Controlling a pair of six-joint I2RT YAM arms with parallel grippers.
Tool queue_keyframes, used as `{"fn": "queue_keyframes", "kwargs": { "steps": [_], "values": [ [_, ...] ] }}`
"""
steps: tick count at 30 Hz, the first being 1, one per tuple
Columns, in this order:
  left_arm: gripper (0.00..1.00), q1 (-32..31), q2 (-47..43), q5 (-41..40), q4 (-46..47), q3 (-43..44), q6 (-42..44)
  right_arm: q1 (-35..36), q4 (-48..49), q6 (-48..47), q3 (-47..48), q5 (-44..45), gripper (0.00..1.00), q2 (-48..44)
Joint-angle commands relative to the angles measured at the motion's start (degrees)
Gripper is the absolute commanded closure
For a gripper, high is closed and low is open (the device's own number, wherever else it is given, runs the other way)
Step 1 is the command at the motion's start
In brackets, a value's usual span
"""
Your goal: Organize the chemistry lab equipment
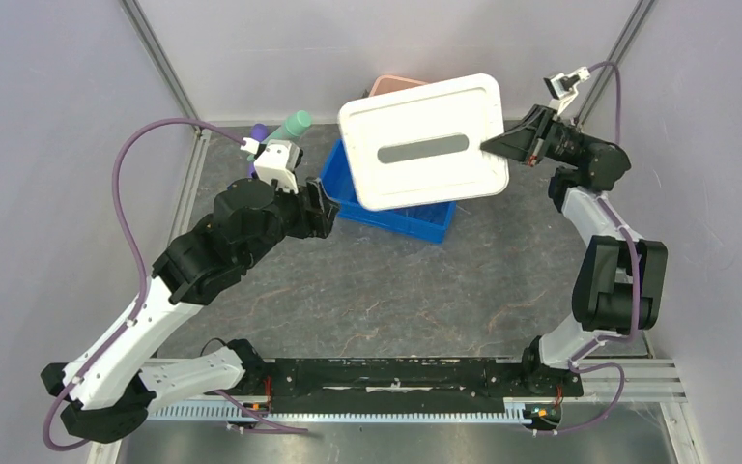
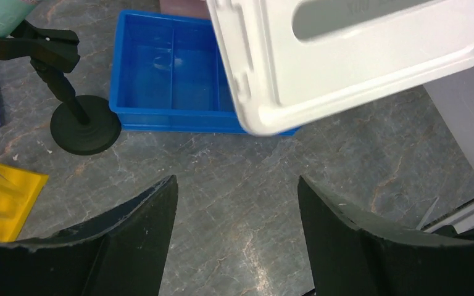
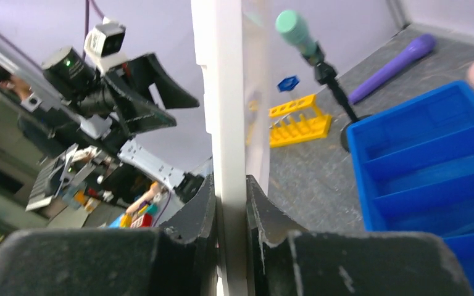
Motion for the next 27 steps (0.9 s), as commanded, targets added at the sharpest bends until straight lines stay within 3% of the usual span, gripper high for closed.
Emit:
{"fn": "queue_keyframes", "kwargs": {
  "steps": [1,6,9,22,27],
  "values": [
    [0.22,-0.10,-1.25,-0.84,1.21,0.10,3.32,-2.91,26.90,4.72,4.23,5.10,1.00,0.12],
    [0.18,-0.10,-2.27,3.06,3.84,-1.88,6.55,-5.96,26.31,9.56,7.43,10.76,1.00,3.19],
    [0.04,-0.10,-2.64,3.51,4.23,-3.13,8.35,-6.13,24.18,10.28,8.30,14.46,1.00,5.27],
    [0.00,-0.08,-4.30,4.37,9.84,-12.97,18.16,-2.17,-24.12,-23.40,2.73,31.28,1.00,3.87],
    [0.00,-0.10,-7.39,11.93,14.76,-19.83,25.49,0.86,-28.70,-23.05,4.14,36.98,1.00,8.45]
  ]
}}
